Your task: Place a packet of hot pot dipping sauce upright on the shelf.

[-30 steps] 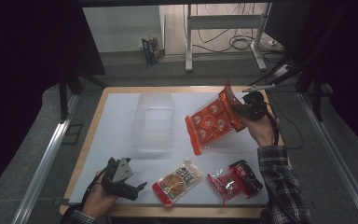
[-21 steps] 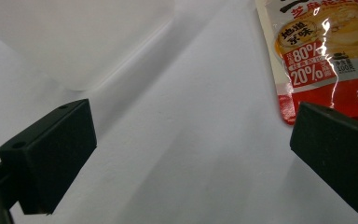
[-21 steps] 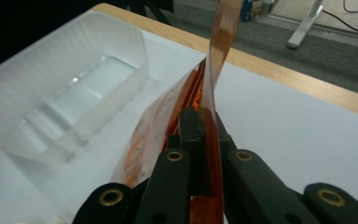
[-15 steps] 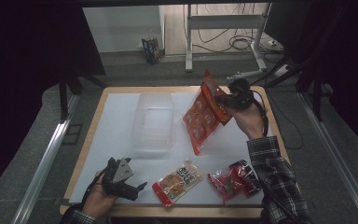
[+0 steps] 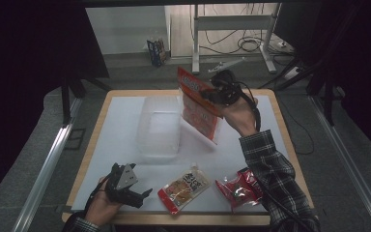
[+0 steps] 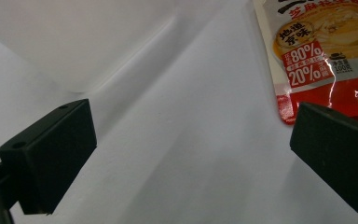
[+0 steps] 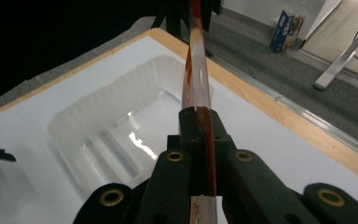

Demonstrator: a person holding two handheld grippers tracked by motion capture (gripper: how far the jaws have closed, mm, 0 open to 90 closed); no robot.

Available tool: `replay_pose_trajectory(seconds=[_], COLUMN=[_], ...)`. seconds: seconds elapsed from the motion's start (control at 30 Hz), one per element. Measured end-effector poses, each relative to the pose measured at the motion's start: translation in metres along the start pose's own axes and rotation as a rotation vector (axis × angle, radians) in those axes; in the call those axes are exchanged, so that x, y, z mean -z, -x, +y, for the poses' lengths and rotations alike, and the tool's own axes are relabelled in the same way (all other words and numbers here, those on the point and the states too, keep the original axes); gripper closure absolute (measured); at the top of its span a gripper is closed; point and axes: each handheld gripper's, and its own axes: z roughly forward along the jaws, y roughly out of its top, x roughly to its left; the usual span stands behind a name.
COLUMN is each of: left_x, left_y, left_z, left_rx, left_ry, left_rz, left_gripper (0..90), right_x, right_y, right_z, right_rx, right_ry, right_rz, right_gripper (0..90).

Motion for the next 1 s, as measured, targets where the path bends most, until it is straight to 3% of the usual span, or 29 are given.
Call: replay_pose_trajectory(seconds=[0.4, 0.63, 1.0], left_x=[0.000, 0.000, 0.001], left_y=[0.000, 0.000, 0.000], left_z=[0.000, 0.000, 0.000], left_rx=[0.003, 0.006, 0.007], left_ry=[0.002, 0.005, 0.010], left_rz=[-0.004, -0.006, -0.009], left_gripper=[0.4, 0.4, 0.4], right_x=[-0.004, -0.019, -0.040], right_y=[-0.004, -0.012, -0.025], right_z=[0.024, 0.040, 0.062], right_rx=[-0.011, -0.004, -0.006], right_ry=[0.025, 0.029, 0.046], right_rz=[0.008, 0.031, 0.027], right_gripper=[88.6, 88.6, 88.6])
